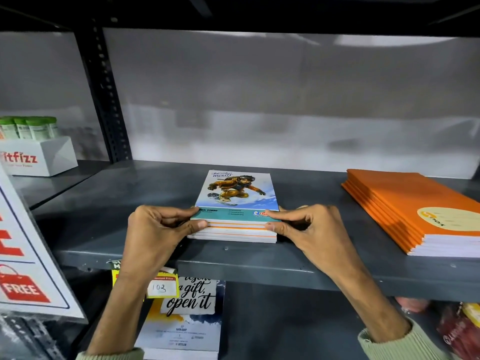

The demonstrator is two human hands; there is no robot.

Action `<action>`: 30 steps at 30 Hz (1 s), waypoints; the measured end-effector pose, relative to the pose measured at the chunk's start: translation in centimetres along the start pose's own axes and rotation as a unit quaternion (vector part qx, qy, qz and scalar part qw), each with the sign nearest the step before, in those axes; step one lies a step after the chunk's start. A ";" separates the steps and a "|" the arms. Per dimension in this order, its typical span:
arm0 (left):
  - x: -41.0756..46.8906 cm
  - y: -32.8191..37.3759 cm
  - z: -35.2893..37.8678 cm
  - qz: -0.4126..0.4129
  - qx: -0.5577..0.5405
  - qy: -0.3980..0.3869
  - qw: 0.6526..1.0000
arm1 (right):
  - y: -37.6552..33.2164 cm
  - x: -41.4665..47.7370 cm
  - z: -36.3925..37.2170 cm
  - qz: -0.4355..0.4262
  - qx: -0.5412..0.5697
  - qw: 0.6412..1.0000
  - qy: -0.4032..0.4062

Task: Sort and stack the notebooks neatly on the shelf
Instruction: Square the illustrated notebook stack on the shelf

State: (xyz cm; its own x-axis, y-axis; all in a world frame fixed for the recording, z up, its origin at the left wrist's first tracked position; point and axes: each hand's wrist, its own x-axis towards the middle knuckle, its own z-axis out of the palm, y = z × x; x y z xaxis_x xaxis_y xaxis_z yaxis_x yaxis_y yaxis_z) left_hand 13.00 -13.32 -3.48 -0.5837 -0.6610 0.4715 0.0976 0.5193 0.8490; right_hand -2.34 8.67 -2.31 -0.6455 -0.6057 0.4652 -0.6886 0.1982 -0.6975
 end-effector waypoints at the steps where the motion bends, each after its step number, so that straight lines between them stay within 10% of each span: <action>1: -0.1 0.1 0.0 0.007 0.007 0.009 1.000 | -0.1 0.0 -0.1 -0.002 -0.003 1.000 -0.001; 30: -1.4 0.4 0.7 0.103 0.085 0.068 0.989 | -0.5 -0.3 -0.3 -0.037 -0.023 0.998 -0.034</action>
State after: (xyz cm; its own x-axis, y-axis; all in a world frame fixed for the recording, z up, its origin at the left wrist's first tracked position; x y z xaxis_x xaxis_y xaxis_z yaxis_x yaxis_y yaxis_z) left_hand 13.29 -11.77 -3.99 -0.4501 -0.5926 0.6680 0.0588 0.7268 0.6843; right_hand -1.89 9.02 -1.90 -0.5696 -0.6702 0.4758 -0.7489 0.1846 -0.6365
